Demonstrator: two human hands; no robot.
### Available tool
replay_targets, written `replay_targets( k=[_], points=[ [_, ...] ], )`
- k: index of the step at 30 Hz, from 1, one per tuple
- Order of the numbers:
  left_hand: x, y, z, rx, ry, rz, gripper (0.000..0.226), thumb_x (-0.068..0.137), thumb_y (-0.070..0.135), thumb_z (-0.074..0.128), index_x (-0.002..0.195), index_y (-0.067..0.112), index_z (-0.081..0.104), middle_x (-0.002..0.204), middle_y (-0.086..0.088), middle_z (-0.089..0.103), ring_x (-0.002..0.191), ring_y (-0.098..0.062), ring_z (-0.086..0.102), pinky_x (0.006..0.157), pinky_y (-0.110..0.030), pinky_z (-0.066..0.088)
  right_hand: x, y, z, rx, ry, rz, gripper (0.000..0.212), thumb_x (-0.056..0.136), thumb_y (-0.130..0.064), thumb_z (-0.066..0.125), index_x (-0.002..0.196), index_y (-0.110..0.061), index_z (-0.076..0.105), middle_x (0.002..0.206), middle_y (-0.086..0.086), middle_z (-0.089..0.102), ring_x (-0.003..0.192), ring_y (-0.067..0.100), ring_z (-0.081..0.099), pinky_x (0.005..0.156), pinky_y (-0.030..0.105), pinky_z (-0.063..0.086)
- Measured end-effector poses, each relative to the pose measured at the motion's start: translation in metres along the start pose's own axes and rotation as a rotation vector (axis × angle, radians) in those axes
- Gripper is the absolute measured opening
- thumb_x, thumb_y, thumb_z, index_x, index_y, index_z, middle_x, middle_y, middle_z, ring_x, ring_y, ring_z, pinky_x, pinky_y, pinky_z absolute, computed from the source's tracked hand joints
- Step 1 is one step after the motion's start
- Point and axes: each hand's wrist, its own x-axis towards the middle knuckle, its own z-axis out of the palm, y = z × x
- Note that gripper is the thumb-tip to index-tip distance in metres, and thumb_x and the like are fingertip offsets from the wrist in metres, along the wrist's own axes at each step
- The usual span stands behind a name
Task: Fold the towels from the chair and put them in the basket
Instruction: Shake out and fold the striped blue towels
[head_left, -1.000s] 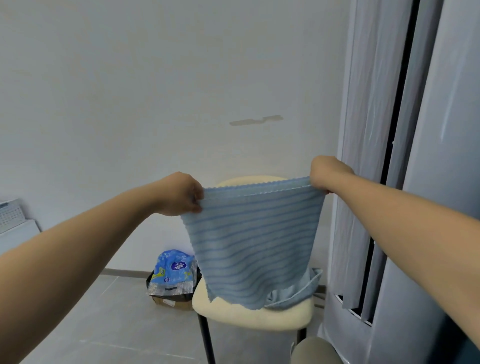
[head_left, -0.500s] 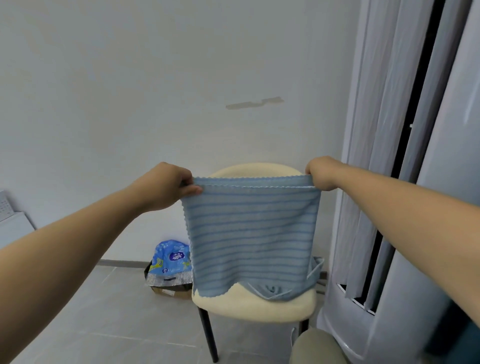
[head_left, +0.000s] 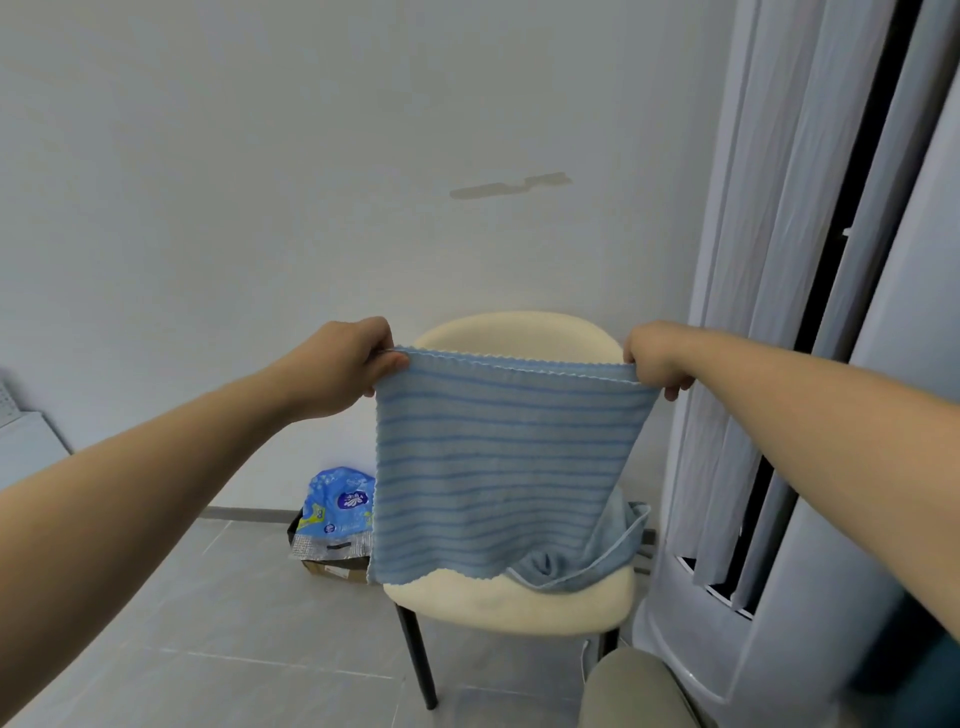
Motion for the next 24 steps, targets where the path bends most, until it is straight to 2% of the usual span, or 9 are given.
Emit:
replay_targets(
  k=[5, 8, 10, 15, 17, 18, 19, 21, 24],
  points=[
    [0.004, 0.000, 0.000, -0.075, 0.042, -0.027, 0.022, 0.099, 0.033, 0.057, 0.088, 0.015, 0.052, 0.073, 0.003, 0.066, 0.061, -0.010, 0.062, 0.059, -0.028, 0.043, 0.002, 0.002, 0.004, 0.081, -0.037, -0.023, 0.033, 0.089, 0.005, 0.039, 0.106, -0.002, 0.066, 0.090, 0.022, 0.072, 0.070, 0.029, 0.075, 0.063, 0.036, 0.062],
    [0.005, -0.002, -0.001, -0.158, 0.031, -0.019, 0.014, 0.099, 0.031, 0.059, 0.097, 0.020, 0.049, 0.080, 0.009, 0.069, 0.054, -0.010, 0.062, 0.060, -0.026, 0.046, 0.002, 0.004, 0.008, 0.146, -0.080, -0.029, 0.031, 0.089, 0.008, 0.041, 0.101, 0.001, 0.069, 0.087, 0.021, 0.070, 0.059, 0.026, 0.071, 0.058, 0.034, 0.062],
    [0.005, -0.003, -0.002, -0.103, 0.005, -0.014, 0.008, 0.100, 0.031, 0.056, 0.103, 0.023, 0.054, 0.082, 0.012, 0.068, 0.058, -0.011, 0.063, 0.060, -0.022, 0.044, 0.002, 0.005, 0.012, 0.184, -0.117, -0.040, 0.029, 0.089, 0.009, 0.044, 0.102, 0.003, 0.070, 0.088, 0.023, 0.070, 0.060, 0.027, 0.071, 0.057, 0.033, 0.061],
    [0.011, 0.008, -0.003, 0.047, -0.006, -0.035, 0.022, 0.102, 0.036, 0.050, 0.098, 0.021, 0.065, 0.090, 0.006, 0.065, 0.089, -0.020, 0.061, 0.073, -0.029, 0.040, -0.002, 0.003, 0.022, 0.083, -0.229, -0.009, 0.026, 0.089, 0.003, 0.052, 0.108, 0.005, 0.069, 0.099, 0.025, 0.072, 0.081, 0.033, 0.075, 0.073, 0.043, 0.063],
    [0.015, 0.020, -0.004, -0.031, 0.014, -0.056, 0.024, 0.102, 0.038, 0.051, 0.095, 0.019, 0.065, 0.092, 0.002, 0.066, 0.087, -0.020, 0.062, 0.071, -0.029, 0.043, -0.010, -0.008, 0.017, -0.081, -0.265, -0.034, 0.035, 0.089, -0.001, 0.054, 0.121, -0.003, 0.066, 0.109, 0.017, 0.071, 0.089, 0.029, 0.073, 0.080, 0.039, 0.062],
    [0.019, 0.027, -0.004, -0.096, 0.016, -0.062, 0.025, 0.101, 0.038, 0.053, 0.093, 0.016, 0.065, 0.090, -0.001, 0.067, 0.077, -0.019, 0.064, 0.065, -0.028, 0.047, -0.014, -0.018, 0.011, -0.090, -0.245, -0.088, 0.042, 0.087, -0.002, 0.056, 0.128, -0.009, 0.062, 0.115, 0.011, 0.067, 0.094, 0.027, 0.068, 0.082, 0.036, 0.060],
    [0.022, 0.036, -0.005, -0.170, 0.012, -0.064, 0.026, 0.100, 0.037, 0.056, 0.092, 0.014, 0.065, 0.088, -0.004, 0.068, 0.063, -0.017, 0.065, 0.057, -0.027, 0.050, -0.016, -0.027, 0.005, 0.008, -0.200, -0.160, 0.051, 0.085, -0.001, 0.059, 0.134, -0.015, 0.058, 0.121, 0.007, 0.063, 0.100, 0.024, 0.063, 0.088, 0.035, 0.056],
    [0.027, 0.052, -0.004, -0.298, -0.005, -0.053, 0.023, 0.098, 0.034, 0.061, 0.092, 0.012, 0.064, 0.088, -0.006, 0.069, 0.050, -0.016, 0.067, 0.052, -0.027, 0.052, -0.022, -0.050, -0.008, 0.466, -0.130, -0.325, 0.067, 0.080, -0.001, 0.066, 0.141, -0.024, 0.051, 0.131, -0.001, 0.058, 0.115, 0.019, 0.058, 0.096, 0.034, 0.050],
    [0.035, 0.070, 0.000, -0.426, 0.012, -0.041, 0.023, 0.092, 0.031, 0.071, 0.094, 0.012, 0.059, 0.088, -0.008, 0.072, 0.053, -0.025, 0.071, 0.059, -0.037, 0.056, -0.038, -0.082, -0.021, 0.946, -0.123, -0.526, 0.061, 0.082, -0.011, 0.077, 0.137, -0.024, 0.053, 0.125, -0.004, 0.063, 0.112, 0.012, 0.059, 0.086, 0.026, 0.045]
  ],
)
